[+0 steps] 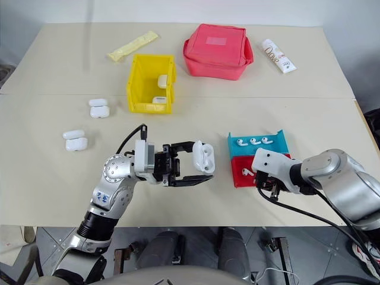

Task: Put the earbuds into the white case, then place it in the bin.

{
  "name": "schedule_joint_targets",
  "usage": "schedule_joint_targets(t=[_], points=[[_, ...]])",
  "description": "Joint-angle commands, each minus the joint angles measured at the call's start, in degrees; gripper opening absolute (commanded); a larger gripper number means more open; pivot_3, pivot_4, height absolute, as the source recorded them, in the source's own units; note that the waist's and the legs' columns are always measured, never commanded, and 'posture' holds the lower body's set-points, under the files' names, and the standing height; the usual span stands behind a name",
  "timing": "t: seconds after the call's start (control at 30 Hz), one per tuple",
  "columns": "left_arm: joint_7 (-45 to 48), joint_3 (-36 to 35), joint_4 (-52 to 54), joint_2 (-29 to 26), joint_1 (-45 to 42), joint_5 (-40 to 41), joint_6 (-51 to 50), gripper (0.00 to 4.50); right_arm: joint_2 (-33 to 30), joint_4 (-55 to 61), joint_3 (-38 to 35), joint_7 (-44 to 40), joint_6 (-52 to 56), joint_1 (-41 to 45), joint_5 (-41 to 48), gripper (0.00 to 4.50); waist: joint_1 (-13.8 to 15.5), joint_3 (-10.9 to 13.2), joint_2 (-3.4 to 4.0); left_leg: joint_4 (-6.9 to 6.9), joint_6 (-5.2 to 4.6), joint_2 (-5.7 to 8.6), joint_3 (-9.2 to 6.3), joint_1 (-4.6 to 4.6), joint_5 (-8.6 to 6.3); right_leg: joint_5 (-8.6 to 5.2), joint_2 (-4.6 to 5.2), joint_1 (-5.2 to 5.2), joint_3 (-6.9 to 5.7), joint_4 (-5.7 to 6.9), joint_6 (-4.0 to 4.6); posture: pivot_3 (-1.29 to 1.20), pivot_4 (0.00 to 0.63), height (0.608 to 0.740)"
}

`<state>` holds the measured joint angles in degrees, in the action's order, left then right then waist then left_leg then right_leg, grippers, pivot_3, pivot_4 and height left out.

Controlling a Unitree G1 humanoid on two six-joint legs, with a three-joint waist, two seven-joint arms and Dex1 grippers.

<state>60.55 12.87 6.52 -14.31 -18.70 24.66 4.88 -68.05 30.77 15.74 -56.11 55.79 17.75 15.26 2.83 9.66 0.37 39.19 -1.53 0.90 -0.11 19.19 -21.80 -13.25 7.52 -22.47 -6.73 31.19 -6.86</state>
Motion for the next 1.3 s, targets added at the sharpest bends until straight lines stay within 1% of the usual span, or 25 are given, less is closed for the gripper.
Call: schedule_joint_targets(t=[0.03, 0.07, 0.13, 0.2, 0.27, 0.33, 0.37, 0.5, 0.63, 0.77, 0.9, 1.0, 1.3], points=[[-0.13, 0.39, 1.66, 0.43, -0.42, 0.06, 0.46, 2.76, 2.14, 0.88, -5.65, 0.23, 0.50, -0.05, 2.94, 0.53, 0.00, 0.00, 0.00, 0.00, 0.00, 0.00, 0.00, 0.01, 0.00, 0.00, 0.00, 0.00, 0.00, 0.00, 0.00, 0.00, 0.150, 0.740], [0.00, 0.41, 1.43, 0.56, -0.47, 0.14, 0.54, 2.76, 2.97, 1.69, -8.16, 0.04, 0.76, -0.33, 4.56, 0.53, 0.03, 0.00, 0.00, 0.00, 0.00, 0.00, 0.01, 0.01, 0.00, 0.00, 0.00, -0.02, 0.01, 0.01, 0.00, 0.00, 0.150, 0.740], [0.78, 0.48, 0.36, 0.96, -0.63, 0.64, 0.76, 2.76, 4.95, 4.38, -16.00, -1.25, 1.91, -2.07, 9.93, 0.53, 0.08, 0.02, 0.05, 0.00, 0.01, 0.00, 0.00, 0.03, 0.00, 0.00, 0.00, -0.03, 0.00, 0.12, 0.00, 0.00, 0.150, 0.740], [1.70, 0.50, -0.80, 1.30, -1.03, 0.86, 1.10, 2.76, 5.72, 5.64, -20.39, -2.15, 1.99, -3.61, 13.09, 0.53, 0.38, 0.02, 0.05, 0.00, 0.00, 0.01, -0.01, 0.04, 0.00, 0.00, 0.01, -0.02, -0.02, 0.18, 0.00, 0.00, 0.150, 0.740], [2.83, 0.22, -2.39, 2.02, -1.85, 1.65, 1.12, 2.76, 9.15, 6.79, -28.46, -3.32, 0.18, -5.68, 18.48, 0.53, 0.50, 0.00, 0.01, 0.01, 0.00, 0.02, -0.04, 0.04, 0.00, 0.00, 0.01, 0.01, -0.06, 0.17, 0.00, 0.00, 0.150, 0.740], [4.33, -0.03, -4.09, 2.52, -2.76, 2.32, 1.34, 2.76, 11.01, 7.47, -33.86, -4.21, -0.85, -6.95, 22.27, 0.53, 0.51, 0.00, 0.00, 0.03, -0.02, 0.04, -0.04, 0.03, 0.00, 0.01, 0.02, 0.06, -0.07, 0.17, -0.02, 0.00, 0.150, 0.740], [5.31, -0.12, -4.98, 2.71, -3.24, 2.57, 1.55, 2.76, 11.52, 7.55, -35.46, -4.38, -1.04, -7.09, 23.81, 0.53, 0.53, 0.00, 0.01, 0.03, -0.03, 0.05, -0.02, 0.03, -0.01, 0.02, 0.02, 0.05, -0.04, 0.17, -0.03, 0.00, 0.150, 0.740], [8.08, -0.85, -9.17, 4.03, -5.87, 3.63, 1.77, 2.76, 18.56, 6.71, -40.72, -2.84, -4.92, -4.36, 32.74, 0.53, 0.28, -0.01, -0.01, 0.03, -0.05, 0.02, -0.02, 0.02, 0.00, 0.01, -0.01, 0.03, -0.05, 0.21, -0.02, 0.00, 0.150, 0.740], [11.36, -1.27, -13.55, 4.98, -8.94, 3.69, 2.82, 2.76, 26.17, 5.69, -41.28, 0.67, -8.09, -1.31, 41.25, 0.53, 0.10, -0.01, -0.02, 0.03, -0.05, 0.03, 0.00, 0.01, 0.00, 0.01, -0.02, 0.00, -0.04, 0.26, -0.01, 0.00, 0.150, 0.740], [13.35, -1.80, -17.19, 6.17, -11.82, 3.37, 4.18, 2.76, 30.74, 5.44, -37.85, 3.34, -10.26, -0.76, 44.09, 0.53, 0.21, -0.01, -0.02, 0.03, -0.07, 0.07, -0.01, 0.02, 0.02, 0.01, 0.01, -0.01, -0.04, 0.30, -0.02, 0.00, 0.150, 0.740], [13.59, -2.38, -19.11, 7.33, -13.57, 3.07, 4.81, 2.76, 33.03, 4.77, -34.96, 4.08, -12.82, -1.32, 44.01, 0.53, 0.19, -0.01, -0.02, 0.03, -0.09, 0.11, -0.01, 0.03, 0.03, 0.01, 0.02, -0.02, -0.01, 0.31, -0.02, 0.00, 0.150, 0.740], [13.01, -2.61, -18.52, 8.04, -14.38, 3.04, 4.32, 2.76, 34.37, 4.06, -32.43, 3.27, -15.95, -3.23, 41.49, 0.53, 0.16, -0.02, -0.02, 0.03, -0.09, 0.12, -0.01, 0.02, 0.03, 0.01, 0.02, -0.02, 0.01, 0.31, -0.02, 0.00, 0.150, 0.740], [12.41, -2.52, -14.03, 7.59, -14.04, 3.80, 0.84, 2.76, 34.78, -2.96, -29.61, -0.37, -24.60, -3.71, 36.00, 0.53, 0.03, -0.02, -0.02, 0.03, -0.11, 0.13, 0.04, 0.00, 0.03, 0.02, 0.00, -0.03, 0.05, 0.33, -0.03, 0.00, 0.150, 0.740]])
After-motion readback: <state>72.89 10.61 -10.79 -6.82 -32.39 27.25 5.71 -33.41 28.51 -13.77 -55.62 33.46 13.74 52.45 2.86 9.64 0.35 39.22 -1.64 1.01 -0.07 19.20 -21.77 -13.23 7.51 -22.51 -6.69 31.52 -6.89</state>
